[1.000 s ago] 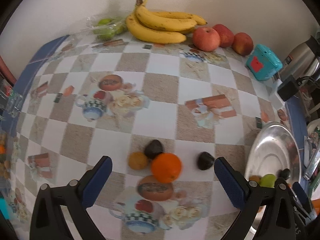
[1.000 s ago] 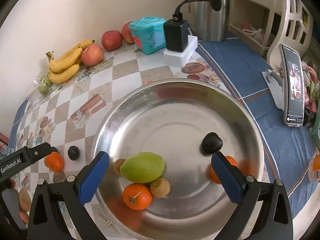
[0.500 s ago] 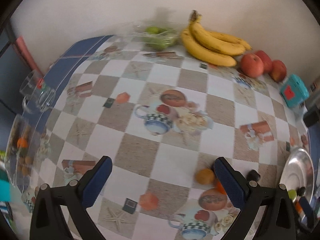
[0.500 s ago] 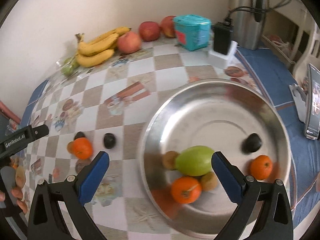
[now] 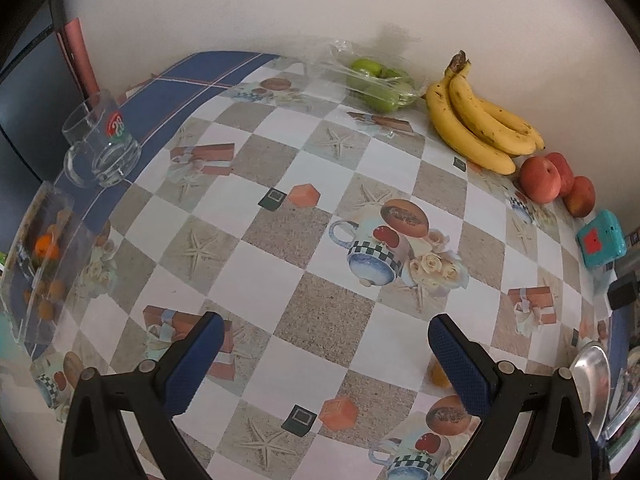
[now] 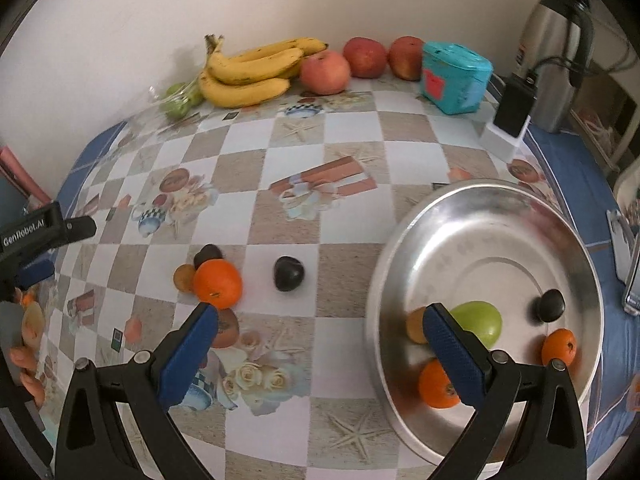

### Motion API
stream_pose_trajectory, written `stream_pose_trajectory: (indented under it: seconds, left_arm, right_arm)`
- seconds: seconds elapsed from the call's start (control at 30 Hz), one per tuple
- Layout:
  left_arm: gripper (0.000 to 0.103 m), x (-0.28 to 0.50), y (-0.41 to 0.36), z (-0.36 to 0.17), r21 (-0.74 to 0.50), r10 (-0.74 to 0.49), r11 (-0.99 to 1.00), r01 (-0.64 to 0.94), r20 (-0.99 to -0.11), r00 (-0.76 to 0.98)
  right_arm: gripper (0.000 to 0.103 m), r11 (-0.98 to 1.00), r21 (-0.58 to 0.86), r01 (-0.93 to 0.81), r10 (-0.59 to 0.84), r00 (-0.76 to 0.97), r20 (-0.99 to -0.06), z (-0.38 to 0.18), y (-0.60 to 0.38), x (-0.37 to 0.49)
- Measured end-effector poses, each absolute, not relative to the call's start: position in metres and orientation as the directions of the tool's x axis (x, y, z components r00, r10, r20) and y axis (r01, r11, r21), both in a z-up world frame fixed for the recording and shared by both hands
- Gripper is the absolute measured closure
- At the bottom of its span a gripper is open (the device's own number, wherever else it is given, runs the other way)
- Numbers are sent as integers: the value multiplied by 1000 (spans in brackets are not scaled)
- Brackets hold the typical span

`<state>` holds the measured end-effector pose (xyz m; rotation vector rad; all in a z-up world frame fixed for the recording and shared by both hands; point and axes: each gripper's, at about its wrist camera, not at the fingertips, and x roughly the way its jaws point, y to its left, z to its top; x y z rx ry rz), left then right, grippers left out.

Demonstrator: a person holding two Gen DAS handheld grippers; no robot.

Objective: Organize fruits
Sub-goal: 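Move both grippers back to the fruit cluster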

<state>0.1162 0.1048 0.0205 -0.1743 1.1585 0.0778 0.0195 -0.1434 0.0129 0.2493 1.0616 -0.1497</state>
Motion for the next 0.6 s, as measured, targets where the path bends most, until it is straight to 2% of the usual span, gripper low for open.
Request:
stream_pose_trajectory:
  seconds: [0.3, 0.53, 0.57, 0.6]
  left_arm:
    - [0, 121, 92, 7, -144, -102, 985, -92, -928, 358]
    - [1, 127, 91, -4, -214, -168, 970, -113, -930, 326]
    - [1, 127, 89, -6, -212, -168, 971, -110, -932, 321]
    - [2, 128, 87, -7, -217, -174, 971, -106, -933, 316]
  right_arm:
    - [1, 963, 129, 235, 2, 474, -880, 13, -129, 35]
    - [2, 954, 164, 250, 18, 499, -866, 16, -128, 49]
    - [3, 954, 163, 253, 16, 499, -867, 16, -129, 50]
    - [10, 951, 170, 257, 20, 498, -867, 15, -130, 52]
